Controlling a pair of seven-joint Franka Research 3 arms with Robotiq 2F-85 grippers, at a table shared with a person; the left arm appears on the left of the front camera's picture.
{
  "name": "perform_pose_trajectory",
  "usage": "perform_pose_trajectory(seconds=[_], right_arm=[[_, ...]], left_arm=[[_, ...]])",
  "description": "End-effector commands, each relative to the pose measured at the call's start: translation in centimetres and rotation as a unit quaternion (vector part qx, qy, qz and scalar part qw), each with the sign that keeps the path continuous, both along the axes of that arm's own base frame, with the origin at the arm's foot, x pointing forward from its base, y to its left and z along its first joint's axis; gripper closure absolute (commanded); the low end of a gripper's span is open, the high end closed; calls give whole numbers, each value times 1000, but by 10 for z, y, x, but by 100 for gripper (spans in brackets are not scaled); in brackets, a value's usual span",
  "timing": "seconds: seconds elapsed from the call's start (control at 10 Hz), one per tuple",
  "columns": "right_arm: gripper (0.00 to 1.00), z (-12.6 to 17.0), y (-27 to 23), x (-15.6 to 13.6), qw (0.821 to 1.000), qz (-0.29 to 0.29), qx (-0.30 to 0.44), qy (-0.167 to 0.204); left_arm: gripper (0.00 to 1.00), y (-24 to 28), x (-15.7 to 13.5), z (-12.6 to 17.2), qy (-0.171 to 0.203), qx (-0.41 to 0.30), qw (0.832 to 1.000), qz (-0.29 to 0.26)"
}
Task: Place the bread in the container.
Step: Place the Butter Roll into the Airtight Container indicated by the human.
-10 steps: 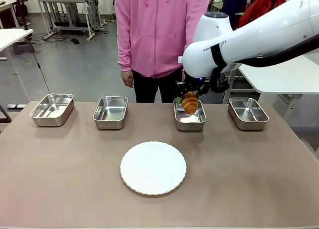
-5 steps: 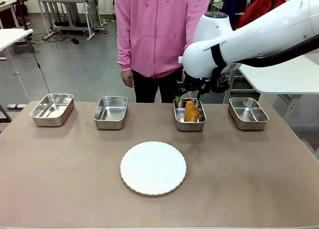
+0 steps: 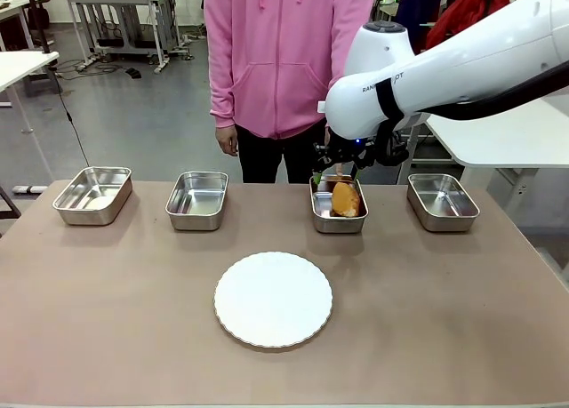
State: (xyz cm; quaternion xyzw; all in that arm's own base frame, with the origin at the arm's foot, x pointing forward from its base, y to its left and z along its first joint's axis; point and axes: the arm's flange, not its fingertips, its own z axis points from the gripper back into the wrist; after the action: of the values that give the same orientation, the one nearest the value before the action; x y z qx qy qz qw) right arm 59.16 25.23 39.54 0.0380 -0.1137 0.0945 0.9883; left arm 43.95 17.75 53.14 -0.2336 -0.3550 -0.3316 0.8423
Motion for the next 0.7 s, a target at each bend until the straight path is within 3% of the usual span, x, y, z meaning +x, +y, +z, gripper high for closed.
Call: perform_pose_trajectory(seconds=[0.0,0.5,0.6], right_arm=[[0,1,-1,1,1000,5,-1,-2],[0,0,0,0,1000,0,0,0],[0,12,-2,-21,1000,-26,7,-14]], left_arm=[[0,-3,-1,1,-5,-4,1000,-3],[0,-3,-1,1,-5,-4,1000,-3],[0,-3,-1,1,-5,-4,1000,-3]])
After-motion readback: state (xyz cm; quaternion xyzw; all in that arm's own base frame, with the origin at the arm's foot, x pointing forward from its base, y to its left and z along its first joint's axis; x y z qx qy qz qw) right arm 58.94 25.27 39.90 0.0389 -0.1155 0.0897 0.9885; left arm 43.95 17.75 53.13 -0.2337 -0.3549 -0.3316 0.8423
